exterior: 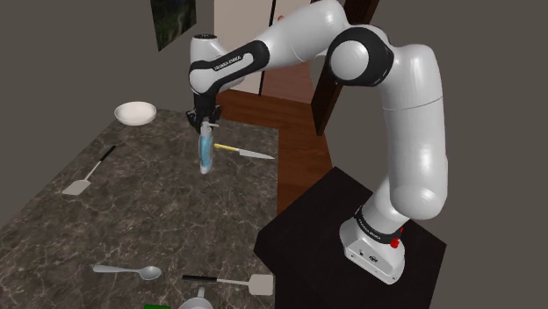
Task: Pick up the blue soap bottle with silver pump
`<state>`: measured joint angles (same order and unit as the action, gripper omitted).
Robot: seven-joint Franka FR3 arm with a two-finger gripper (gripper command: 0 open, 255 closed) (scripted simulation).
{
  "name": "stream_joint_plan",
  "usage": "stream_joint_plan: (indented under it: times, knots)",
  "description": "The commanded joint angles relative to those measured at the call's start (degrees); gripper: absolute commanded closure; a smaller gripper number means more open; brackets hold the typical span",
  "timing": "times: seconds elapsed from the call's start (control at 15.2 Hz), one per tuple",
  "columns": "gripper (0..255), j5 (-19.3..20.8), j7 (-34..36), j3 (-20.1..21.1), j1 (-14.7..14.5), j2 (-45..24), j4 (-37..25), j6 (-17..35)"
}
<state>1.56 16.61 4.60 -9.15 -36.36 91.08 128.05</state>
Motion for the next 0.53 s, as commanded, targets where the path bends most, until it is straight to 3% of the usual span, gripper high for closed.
stream_joint_plan:
  times: [0.0,0.46]
  knots:
    - [255,-0.06,-0.03,0.04,0.04,0.85,-0.28,-1.12]
    - [255,-0.2,-0.06,0.15,0.1,2.89,-1.16,-4.03]
